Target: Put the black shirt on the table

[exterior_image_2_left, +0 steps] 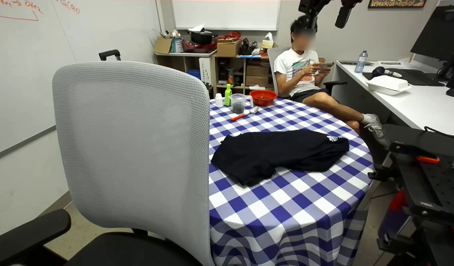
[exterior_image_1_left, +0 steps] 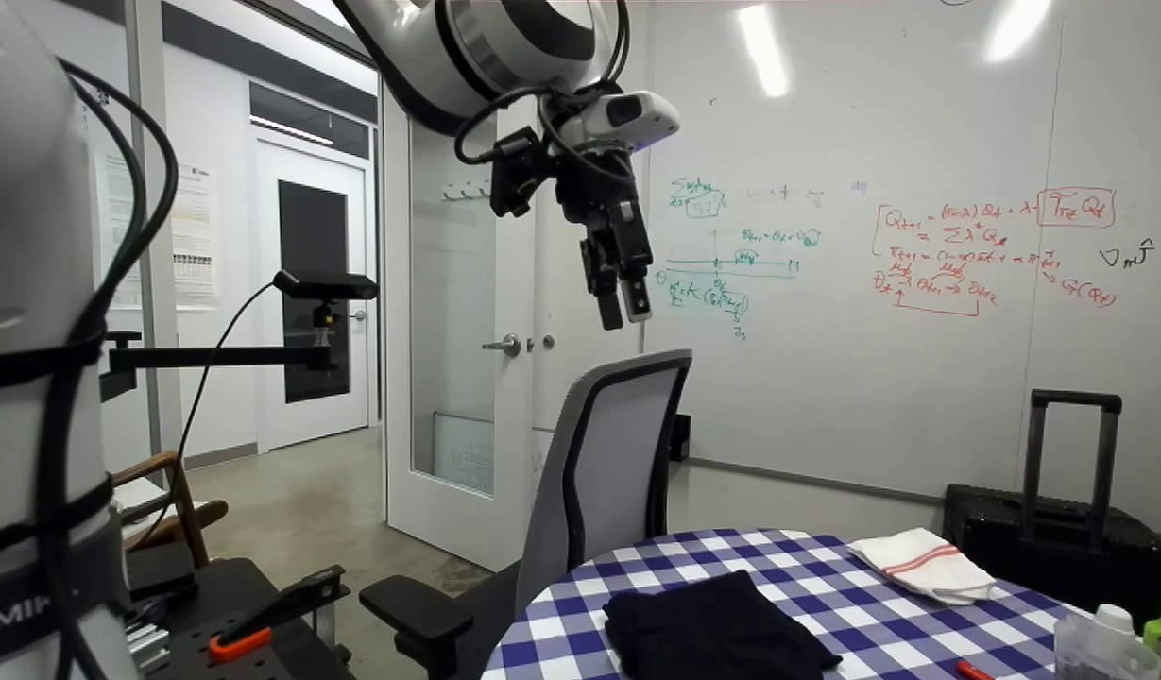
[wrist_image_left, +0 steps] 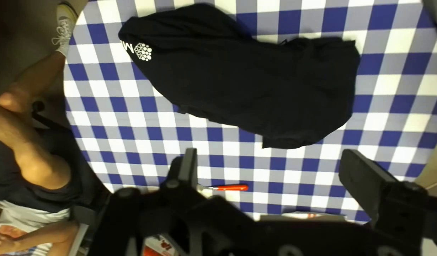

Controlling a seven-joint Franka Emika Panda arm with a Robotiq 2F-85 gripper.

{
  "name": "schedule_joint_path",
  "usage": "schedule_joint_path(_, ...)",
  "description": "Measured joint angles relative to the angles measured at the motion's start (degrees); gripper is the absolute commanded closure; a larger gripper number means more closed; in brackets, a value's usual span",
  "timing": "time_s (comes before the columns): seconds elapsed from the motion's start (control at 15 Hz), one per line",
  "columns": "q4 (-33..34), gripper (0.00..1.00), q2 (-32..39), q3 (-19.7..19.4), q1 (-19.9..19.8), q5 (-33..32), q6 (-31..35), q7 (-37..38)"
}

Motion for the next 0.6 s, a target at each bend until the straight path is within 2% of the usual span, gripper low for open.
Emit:
schedule_joint_path(0.47,-4.7,0.00,-7.9,1.9,2.7,11.1,-1.4,-23.9)
schedule_joint_path(0.6,-5.6,0.00,-10.1,2.0,3.5,12.3,-2.0,-26.9)
